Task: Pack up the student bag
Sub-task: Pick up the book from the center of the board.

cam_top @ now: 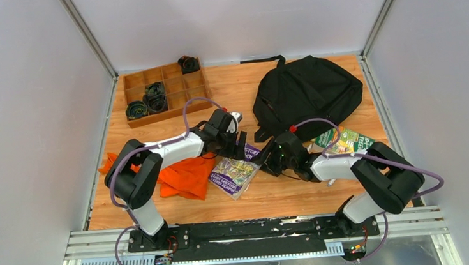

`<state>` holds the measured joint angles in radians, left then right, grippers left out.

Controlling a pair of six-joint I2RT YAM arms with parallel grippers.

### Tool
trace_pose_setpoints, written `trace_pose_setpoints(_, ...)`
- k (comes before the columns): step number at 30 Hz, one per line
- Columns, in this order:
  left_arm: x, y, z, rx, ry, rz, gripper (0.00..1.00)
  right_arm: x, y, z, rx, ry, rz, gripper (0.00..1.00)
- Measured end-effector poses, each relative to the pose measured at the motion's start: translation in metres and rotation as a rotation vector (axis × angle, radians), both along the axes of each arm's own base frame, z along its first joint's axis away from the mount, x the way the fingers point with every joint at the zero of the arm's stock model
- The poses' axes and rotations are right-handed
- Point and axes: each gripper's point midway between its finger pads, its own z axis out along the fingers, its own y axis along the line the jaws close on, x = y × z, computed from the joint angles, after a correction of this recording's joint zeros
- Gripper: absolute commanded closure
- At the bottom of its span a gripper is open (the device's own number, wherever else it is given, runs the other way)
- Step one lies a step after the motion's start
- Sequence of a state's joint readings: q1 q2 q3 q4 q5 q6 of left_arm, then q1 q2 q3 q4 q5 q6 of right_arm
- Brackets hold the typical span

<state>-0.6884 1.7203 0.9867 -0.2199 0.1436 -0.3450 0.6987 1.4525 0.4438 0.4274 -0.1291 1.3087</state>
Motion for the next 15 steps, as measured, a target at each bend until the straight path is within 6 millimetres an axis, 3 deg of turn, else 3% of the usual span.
trace_pose_setpoints(2, 0.002, 0.000, 0.001, -0.019, 0.006, 0.000, 0.31, 0.001, 0.002, -0.002, -0.003, 0.007, 0.004, 0.59)
trace_pose_setpoints(5, 0.006, -0.003, 0.003, -0.046, 0.004, -0.001, 0.31, 0.000, 0.003, -0.007, -0.009, 0.026, 0.009, 0.93)
trace_pose_setpoints(6, 0.006, -0.003, 0.003, -0.051, 0.004, -0.002, 0.31, 0.000, 0.004, -0.007, -0.003, 0.033, 0.010, 0.99)
trace_pose_setpoints(12, 0.006, -0.004, 0.006, -0.047, 0.005, -0.015, 0.28, -0.003, 0.004, -0.003, -0.001, 0.034, 0.019, 1.00)
trace_pose_setpoints(15, 0.000, -0.006, 0.020, -0.052, 0.017, -0.037, 0.27, -0.007, -0.001, 0.008, -0.002, 0.020, 0.022, 1.00)
